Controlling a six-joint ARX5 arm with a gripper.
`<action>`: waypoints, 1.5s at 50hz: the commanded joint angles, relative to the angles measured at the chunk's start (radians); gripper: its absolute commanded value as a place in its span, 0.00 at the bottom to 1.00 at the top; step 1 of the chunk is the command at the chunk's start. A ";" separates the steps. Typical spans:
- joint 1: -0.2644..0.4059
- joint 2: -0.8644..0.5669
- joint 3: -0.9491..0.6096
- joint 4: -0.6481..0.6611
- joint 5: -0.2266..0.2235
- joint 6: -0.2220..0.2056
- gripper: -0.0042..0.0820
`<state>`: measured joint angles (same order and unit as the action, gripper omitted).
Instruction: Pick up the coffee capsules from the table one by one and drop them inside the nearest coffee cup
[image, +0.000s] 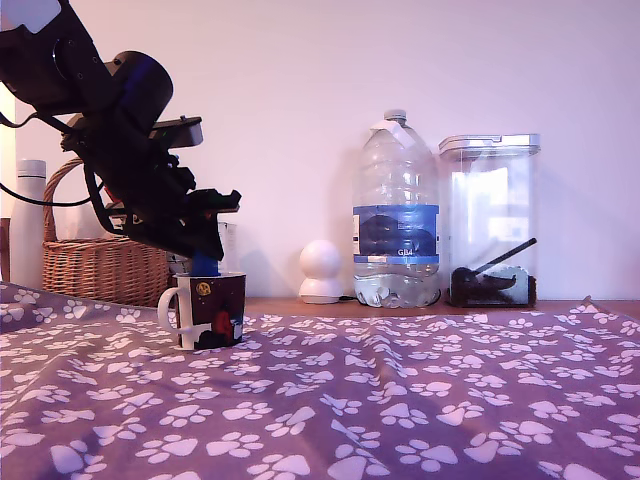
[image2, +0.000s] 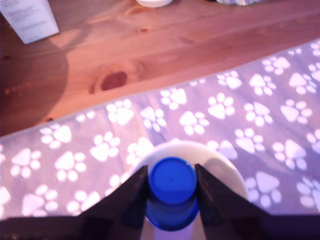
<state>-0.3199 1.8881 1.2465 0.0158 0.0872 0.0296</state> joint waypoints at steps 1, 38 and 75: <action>0.001 0.015 -0.001 0.006 0.003 0.005 0.65; -0.024 -0.065 -0.003 0.009 0.030 0.005 0.03; -0.142 -0.555 -0.444 0.094 0.035 -0.038 0.03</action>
<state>-0.4622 1.3880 0.8394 0.0906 0.1234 0.0074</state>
